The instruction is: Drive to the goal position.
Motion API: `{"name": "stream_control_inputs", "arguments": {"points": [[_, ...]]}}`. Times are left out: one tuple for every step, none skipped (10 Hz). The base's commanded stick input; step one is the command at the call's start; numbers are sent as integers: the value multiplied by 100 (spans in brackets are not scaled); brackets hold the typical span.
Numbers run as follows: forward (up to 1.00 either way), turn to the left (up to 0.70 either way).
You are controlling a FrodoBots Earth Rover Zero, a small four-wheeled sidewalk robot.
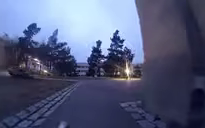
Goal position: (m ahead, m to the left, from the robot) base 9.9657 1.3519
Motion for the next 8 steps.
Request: {"name": "stream_control_inputs", "arguments": {"points": [[50, 0], [50, 0], [50, 0], [50, 0], [50, 0], [50, 0], [50, 0], [50, 0]]}}
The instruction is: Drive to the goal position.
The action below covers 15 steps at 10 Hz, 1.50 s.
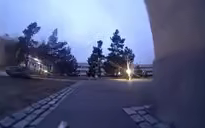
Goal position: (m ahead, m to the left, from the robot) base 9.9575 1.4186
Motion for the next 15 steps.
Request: {"name": "stream_control_inputs", "arguments": {"points": [[50, 0], [50, 0], [50, 0], [50, 0], [50, 0], [50, 0], [50, 0], [50, 0], [50, 0], [50, 0], [50, 0], [50, 0], [50, 0], [50, 0], [50, 0]]}}
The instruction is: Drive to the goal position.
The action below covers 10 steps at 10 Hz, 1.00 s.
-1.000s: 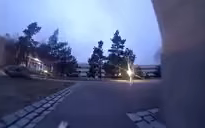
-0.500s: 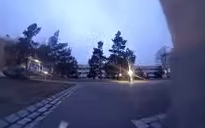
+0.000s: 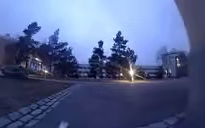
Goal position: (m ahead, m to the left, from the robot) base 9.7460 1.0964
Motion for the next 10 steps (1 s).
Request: {"name": "stream_control_inputs", "arguments": {"points": [[50, 0], [50, 0], [50, 0], [50, 0], [50, -36], [50, -50], [50, -50], [50, -50], [50, -50], [50, -50]]}}
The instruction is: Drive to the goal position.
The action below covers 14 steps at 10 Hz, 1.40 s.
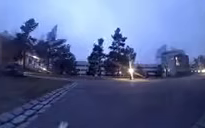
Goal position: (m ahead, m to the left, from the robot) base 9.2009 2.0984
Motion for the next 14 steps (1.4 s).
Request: {"name": "stream_control_inputs", "arguments": {"points": [[50, -50], [50, -50], [50, -50], [50, -50], [50, -50], [50, -50], [50, -50], [50, -50], [50, -26], [50, 0], [50, 0], [50, 0], [50, 0], [50, 0]]}}
